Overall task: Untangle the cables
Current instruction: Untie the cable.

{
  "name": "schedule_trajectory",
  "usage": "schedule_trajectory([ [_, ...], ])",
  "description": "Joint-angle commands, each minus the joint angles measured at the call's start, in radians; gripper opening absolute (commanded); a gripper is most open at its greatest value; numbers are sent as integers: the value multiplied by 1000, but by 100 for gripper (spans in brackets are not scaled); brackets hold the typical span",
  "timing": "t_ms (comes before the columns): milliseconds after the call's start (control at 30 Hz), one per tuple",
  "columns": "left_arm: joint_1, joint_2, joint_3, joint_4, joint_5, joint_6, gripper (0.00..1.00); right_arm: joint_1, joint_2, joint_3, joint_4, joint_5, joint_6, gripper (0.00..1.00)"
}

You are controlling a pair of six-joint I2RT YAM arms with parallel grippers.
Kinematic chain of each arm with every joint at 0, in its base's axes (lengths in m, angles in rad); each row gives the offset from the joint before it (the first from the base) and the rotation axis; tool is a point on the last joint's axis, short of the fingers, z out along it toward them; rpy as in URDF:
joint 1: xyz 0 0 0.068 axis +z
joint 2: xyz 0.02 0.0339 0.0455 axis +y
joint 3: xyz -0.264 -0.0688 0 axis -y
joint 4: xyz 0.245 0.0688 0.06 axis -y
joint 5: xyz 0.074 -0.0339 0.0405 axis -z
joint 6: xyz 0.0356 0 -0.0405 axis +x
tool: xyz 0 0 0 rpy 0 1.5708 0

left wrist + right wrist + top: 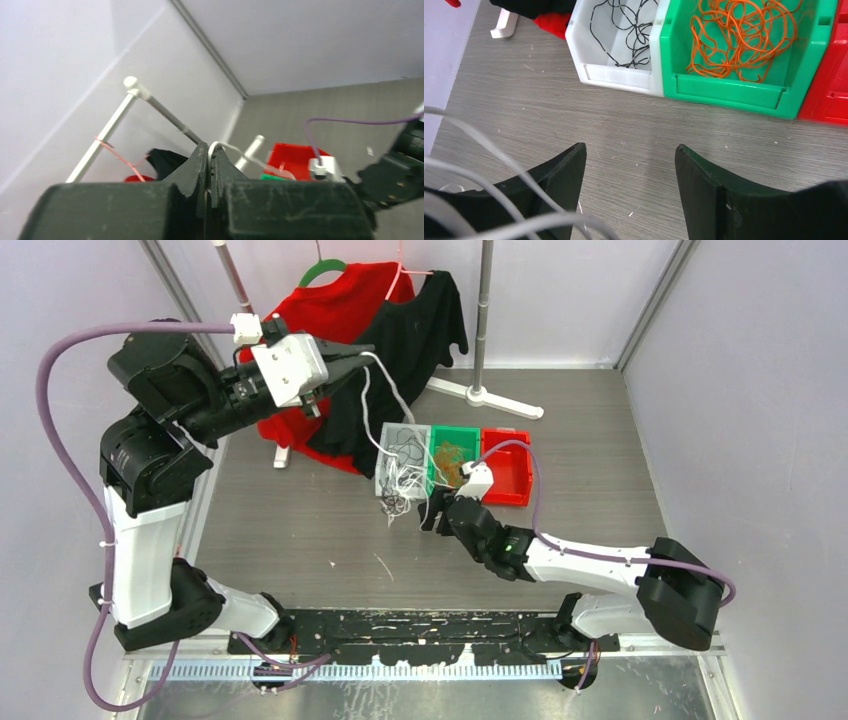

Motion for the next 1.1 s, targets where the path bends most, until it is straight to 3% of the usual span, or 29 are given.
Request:
schedule_trajectory([
  [0, -4, -31, 35, 232, -93, 73, 0, 3, -48, -22, 9, 54, 53, 70],
  [300, -3, -44, 6, 433, -192, 137, 0, 3, -117, -74, -28, 79, 79, 72],
  [600, -4, -52, -21, 381, -143, 115, 0, 3, -192, -48, -97, 74, 21, 76],
  [1067, -3, -164, -256, 205, 103, -3, 0, -1, -328, 287, -263, -314, -261, 92],
])
